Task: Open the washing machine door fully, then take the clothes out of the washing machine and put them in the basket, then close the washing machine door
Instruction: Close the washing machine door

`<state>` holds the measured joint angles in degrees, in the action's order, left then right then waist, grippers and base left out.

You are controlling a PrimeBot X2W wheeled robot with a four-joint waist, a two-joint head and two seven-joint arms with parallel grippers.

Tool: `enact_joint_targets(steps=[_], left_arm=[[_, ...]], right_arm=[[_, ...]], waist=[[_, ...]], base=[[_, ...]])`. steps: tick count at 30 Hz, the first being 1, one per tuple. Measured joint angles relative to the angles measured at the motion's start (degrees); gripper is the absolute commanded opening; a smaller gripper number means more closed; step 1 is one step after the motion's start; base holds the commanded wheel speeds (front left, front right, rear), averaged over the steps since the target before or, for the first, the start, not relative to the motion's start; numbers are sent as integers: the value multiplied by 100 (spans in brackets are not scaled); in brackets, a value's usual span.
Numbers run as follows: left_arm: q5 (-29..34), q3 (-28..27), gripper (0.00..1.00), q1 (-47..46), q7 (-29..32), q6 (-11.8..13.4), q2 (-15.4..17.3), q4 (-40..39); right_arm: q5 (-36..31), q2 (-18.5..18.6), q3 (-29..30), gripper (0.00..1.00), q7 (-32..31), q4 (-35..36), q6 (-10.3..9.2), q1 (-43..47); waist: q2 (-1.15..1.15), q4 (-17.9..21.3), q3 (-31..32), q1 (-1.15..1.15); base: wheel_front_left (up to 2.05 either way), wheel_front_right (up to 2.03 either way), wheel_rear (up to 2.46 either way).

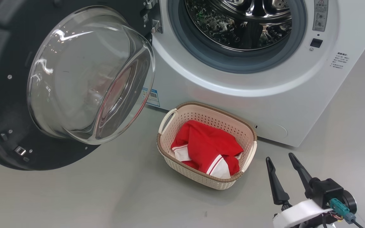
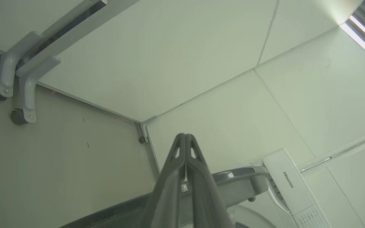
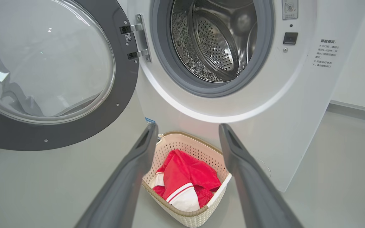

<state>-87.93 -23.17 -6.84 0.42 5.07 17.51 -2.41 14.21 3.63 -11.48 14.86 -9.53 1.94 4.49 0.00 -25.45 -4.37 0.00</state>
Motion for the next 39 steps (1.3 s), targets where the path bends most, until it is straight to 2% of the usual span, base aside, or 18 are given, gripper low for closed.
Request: enact_joint_targets(steps=[4, 13, 26, 39], left_arm=[[-334, 47, 0, -90, 423, 27, 136, 383], [-671, 266, 0, -230, 1160, 68, 343, 969], [-736, 386, 0, -436, 1624, 66, 490, 1514], [-1071, 433, 0, -487, 2065, -143, 511, 1794]], right_arm=[[-25, 18, -35, 100, -37, 15, 36, -75], [-33, 55, -77, 100, -99, 26, 54, -155], [-32, 83, -48, 100, -101, 25, 94, -196], [-22, 92, -38, 100, -101, 21, 94, -196]], waist=[[0, 34, -31, 0], [0, 196, -110, 0], [0, 373, -157, 0], [0, 321, -134, 0]], base=[[0, 0, 0], [0, 0, 0], [0, 0, 0], [0, 0, 0]])
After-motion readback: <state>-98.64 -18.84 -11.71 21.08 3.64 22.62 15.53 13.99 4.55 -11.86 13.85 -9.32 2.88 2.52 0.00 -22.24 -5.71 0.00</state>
